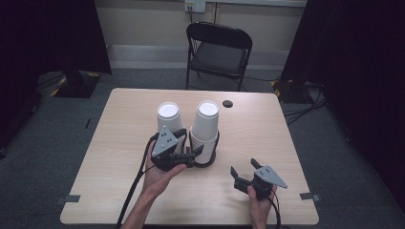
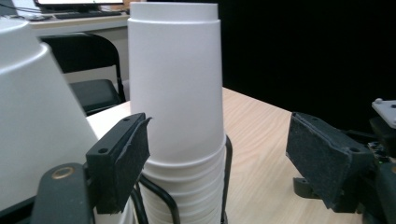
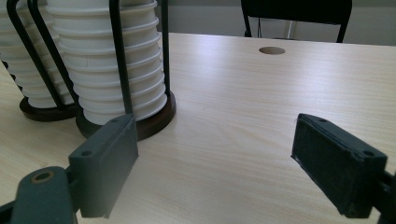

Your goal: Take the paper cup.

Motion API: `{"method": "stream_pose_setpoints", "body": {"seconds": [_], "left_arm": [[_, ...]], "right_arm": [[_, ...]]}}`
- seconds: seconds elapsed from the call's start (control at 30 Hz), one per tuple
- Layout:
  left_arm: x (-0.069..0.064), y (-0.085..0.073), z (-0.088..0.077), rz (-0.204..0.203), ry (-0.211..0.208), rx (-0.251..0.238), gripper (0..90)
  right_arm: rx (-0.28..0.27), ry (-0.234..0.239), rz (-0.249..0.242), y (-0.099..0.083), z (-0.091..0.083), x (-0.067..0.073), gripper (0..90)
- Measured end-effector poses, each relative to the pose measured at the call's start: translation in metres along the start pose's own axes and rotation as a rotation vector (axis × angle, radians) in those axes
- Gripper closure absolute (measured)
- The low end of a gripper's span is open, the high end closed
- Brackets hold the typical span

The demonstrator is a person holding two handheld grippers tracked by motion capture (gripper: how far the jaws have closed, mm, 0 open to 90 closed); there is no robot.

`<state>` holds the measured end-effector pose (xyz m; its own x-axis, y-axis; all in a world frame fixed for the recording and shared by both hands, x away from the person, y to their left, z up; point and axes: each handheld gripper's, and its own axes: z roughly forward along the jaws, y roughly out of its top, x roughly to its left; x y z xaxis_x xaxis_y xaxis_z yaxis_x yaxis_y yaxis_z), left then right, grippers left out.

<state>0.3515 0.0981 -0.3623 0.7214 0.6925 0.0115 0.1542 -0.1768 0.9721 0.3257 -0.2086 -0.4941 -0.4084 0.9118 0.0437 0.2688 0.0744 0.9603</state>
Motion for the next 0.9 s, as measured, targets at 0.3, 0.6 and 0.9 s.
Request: {"method": "stream_pose_setpoints", "body": {"seconds": [0.3,0.6,0.9], "left_arm": [[0.004,0.021,0.008,0.018,-0.022,0.012,17.6],[0.011,0.038,0.017,0.022,-0.03,0.042,15.8],[0.016,0.053,0.024,0.018,-0.023,0.07,15.9]], "right_arm": [[0.01,0.006,0.002,0.0,0.001,0.0,15.0],[0.011,0.009,0.0,0.0,0.001,0.0,15.4],[0.008,0.011,-0.004,0.0,0.001,0.001,15.5]]}}
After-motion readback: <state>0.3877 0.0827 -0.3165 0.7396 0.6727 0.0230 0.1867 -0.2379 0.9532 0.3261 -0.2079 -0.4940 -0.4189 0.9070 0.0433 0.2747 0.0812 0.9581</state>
